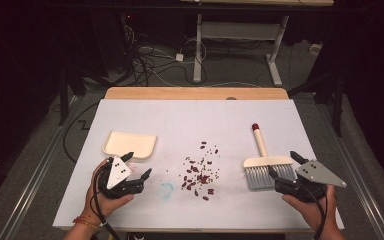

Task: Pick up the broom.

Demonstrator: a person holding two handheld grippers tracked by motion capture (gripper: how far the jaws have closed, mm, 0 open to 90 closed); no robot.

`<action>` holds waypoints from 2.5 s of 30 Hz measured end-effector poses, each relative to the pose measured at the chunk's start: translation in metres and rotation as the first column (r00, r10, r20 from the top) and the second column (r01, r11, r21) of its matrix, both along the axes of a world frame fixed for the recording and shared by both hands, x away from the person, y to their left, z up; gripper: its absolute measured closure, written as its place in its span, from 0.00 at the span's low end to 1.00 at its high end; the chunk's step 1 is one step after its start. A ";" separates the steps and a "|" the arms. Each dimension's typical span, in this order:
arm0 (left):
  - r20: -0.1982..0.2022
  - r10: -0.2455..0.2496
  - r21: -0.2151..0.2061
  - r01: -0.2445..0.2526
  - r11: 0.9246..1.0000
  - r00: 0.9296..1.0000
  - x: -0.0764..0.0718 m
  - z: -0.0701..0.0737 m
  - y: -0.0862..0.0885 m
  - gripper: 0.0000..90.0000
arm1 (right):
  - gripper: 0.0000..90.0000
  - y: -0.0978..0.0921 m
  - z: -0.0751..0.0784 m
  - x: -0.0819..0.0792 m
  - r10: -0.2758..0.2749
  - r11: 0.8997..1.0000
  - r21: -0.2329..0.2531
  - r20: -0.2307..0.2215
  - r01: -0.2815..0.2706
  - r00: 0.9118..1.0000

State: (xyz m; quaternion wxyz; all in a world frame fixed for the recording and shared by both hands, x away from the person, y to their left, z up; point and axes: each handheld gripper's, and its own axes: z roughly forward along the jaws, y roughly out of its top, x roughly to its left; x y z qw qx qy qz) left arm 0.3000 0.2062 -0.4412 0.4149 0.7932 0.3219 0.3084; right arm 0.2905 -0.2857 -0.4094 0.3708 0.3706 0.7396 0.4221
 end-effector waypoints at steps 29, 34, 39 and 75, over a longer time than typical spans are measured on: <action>-0.052 0.010 0.009 -0.010 1.000 0.999 -0.003 -0.006 0.003 0.25 | 0.36 0.014 -0.019 0.154 -0.169 0.985 -0.105 -0.459 0.136 0.872; -0.062 0.010 0.015 -0.009 1.000 0.998 -0.003 -0.006 0.004 0.25 | 0.43 0.014 -0.043 0.177 -0.210 0.978 -0.135 -0.573 0.162 0.792; -0.067 0.006 0.031 -0.004 1.000 0.998 -0.001 -0.008 0.001 0.25 | 0.65 0.018 -0.044 0.176 -0.170 0.985 -0.129 -0.577 0.116 0.799; -0.059 0.002 0.055 0.001 0.998 0.998 -0.002 -0.006 -0.001 0.25 | 0.78 -0.005 0.016 0.117 0.001 0.991 0.127 -0.265 0.034 0.964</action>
